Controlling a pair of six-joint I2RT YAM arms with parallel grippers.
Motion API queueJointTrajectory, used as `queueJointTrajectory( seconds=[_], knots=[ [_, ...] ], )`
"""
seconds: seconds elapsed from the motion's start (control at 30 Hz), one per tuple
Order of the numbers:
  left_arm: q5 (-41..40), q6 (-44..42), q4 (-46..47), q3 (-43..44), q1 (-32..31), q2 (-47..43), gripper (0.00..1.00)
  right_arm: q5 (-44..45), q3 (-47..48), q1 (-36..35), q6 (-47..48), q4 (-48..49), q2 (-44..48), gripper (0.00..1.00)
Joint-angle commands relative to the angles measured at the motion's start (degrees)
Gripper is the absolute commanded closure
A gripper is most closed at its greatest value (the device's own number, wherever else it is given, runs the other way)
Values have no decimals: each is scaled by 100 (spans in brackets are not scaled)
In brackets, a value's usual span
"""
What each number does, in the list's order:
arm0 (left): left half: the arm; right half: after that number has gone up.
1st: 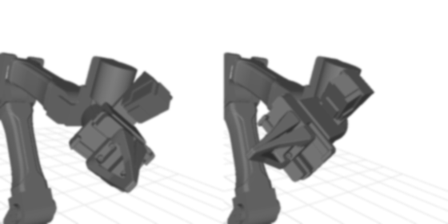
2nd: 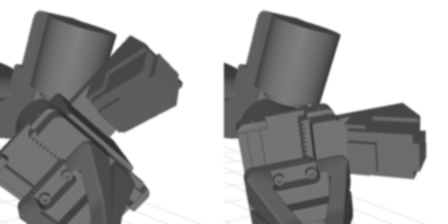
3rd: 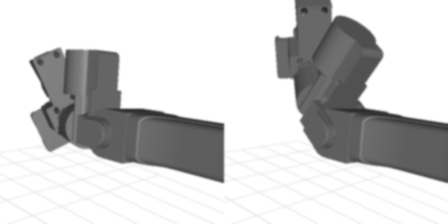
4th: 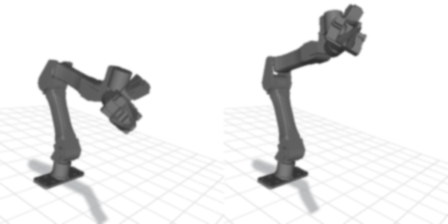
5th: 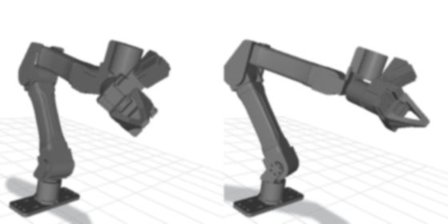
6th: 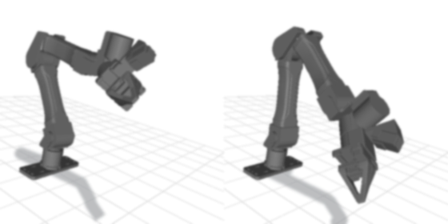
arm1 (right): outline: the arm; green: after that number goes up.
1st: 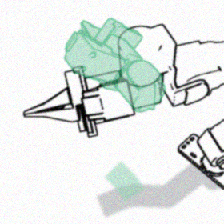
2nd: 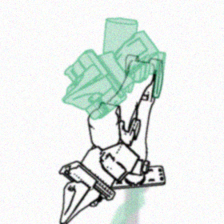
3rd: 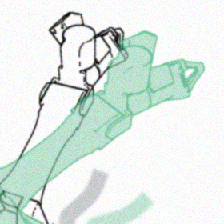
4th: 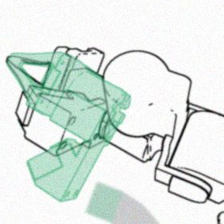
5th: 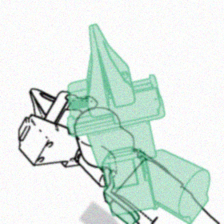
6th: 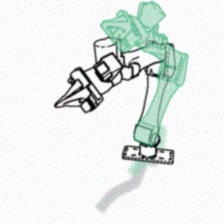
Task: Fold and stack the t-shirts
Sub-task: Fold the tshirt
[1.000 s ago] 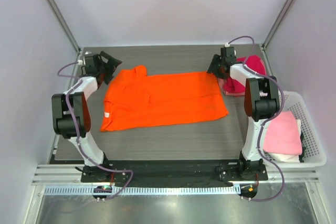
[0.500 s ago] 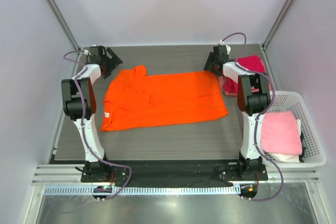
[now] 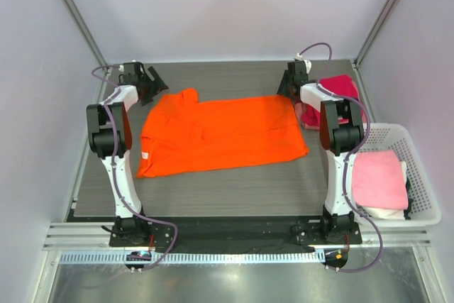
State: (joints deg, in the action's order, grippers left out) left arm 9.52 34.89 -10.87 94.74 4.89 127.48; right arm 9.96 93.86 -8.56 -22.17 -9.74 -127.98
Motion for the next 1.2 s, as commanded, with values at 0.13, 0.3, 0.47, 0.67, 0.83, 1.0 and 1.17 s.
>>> queueJointTrajectory(
  seconds=[0.13,0.3,0.47,0.67,0.83,1.0,1.17],
  knots=[
    [296,-211,-169,176,-40,207,17,-143,-53,21,73,-195,1,64],
    [454,-220,-283,413,-137,365,22,-310,-35,21,73,-160,19,75],
    [463,-255,-827,721,-321,567,31,-354,0,21,90,-169,45,78],
    [182,-509,-969,818,-365,506,59,-407,18,29,82,-178,89,86],
    [226,-607,-969,1020,-357,550,93,-591,132,21,73,-257,124,99],
    [-55,-659,-522,556,-357,59,100,-495,-8,21,64,-318,431,99],
    [-126,-388,14,-148,-357,-689,100,-556,-70,-5,-138,-336,608,99]
  ],
)
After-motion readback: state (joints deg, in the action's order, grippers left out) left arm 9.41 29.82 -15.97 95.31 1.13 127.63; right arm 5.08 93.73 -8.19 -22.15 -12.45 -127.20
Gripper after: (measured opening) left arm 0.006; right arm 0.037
